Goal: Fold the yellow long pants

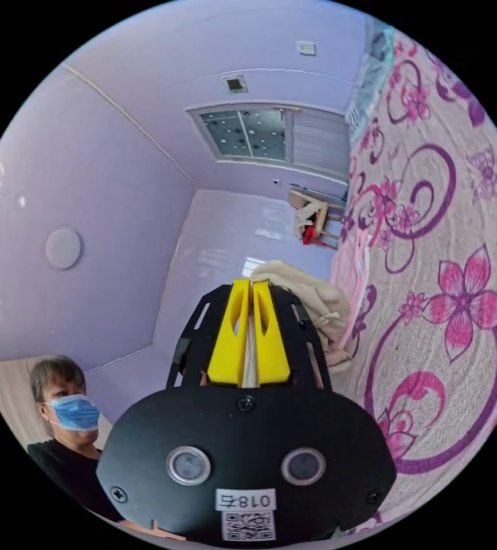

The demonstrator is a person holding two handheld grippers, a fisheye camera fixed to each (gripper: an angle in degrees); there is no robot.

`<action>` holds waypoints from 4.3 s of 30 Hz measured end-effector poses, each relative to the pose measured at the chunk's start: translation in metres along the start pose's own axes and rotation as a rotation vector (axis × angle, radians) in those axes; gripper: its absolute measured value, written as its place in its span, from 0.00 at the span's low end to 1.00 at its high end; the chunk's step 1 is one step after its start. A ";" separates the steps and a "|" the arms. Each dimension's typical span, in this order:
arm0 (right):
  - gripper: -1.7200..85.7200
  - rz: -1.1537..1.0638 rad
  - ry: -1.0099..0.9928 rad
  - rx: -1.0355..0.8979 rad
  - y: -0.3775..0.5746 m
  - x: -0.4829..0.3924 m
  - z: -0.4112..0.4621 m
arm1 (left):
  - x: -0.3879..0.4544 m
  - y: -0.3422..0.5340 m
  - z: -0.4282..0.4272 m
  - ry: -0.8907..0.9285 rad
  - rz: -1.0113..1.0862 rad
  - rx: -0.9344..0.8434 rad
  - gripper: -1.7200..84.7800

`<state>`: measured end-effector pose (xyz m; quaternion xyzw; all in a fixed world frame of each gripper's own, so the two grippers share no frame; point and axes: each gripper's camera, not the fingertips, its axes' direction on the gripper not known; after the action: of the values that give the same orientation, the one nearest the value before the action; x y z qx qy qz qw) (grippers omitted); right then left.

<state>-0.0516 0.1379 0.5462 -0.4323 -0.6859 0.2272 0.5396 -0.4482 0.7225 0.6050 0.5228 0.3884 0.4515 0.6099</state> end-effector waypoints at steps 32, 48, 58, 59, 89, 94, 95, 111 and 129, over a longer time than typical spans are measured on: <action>0.02 0.290 0.619 0.130 0.296 -0.099 -0.316 | -0.260 0.113 0.127 -0.557 -0.723 -0.490 0.20; 0.02 0.030 0.585 0.254 0.307 -0.199 -0.327 | -0.189 0.225 0.598 -0.449 0.000 -1.704 0.18; 0.02 -0.001 0.674 0.437 0.323 -0.224 -0.360 | -0.293 0.290 0.647 -0.559 -0.345 -2.088 0.24; 0.02 0.001 0.670 0.453 0.321 -0.224 -0.360 | -0.295 0.300 0.646 -0.568 -0.373 -2.140 0.21; 0.02 0.047 1.331 0.044 0.206 -0.248 -0.302 | -0.124 -0.011 0.370 -0.699 -0.316 -0.856 0.01; 0.01 0.035 1.124 0.198 0.205 -0.283 -0.332 | -0.135 -0.014 0.353 -0.671 -0.323 -0.791 0.01; 0.01 0.029 1.046 0.251 0.204 -0.288 -0.341 | -0.140 -0.014 0.350 -0.671 -0.327 -0.771 0.01; 0.10 0.168 0.753 0.499 -0.099 -0.173 -0.351 | -0.360 0.101 0.354 -1.163 -0.588 -0.878 0.06; 0.03 -0.164 0.832 0.313 0.190 -0.303 -0.337 | -0.118 0.002 0.277 -1.239 -0.385 -1.055 0.17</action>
<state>0.3436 -0.0692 0.3398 -0.3443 -0.3998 0.0916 0.8445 -0.2205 0.5304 0.6493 0.2470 -0.1970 0.0926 0.9443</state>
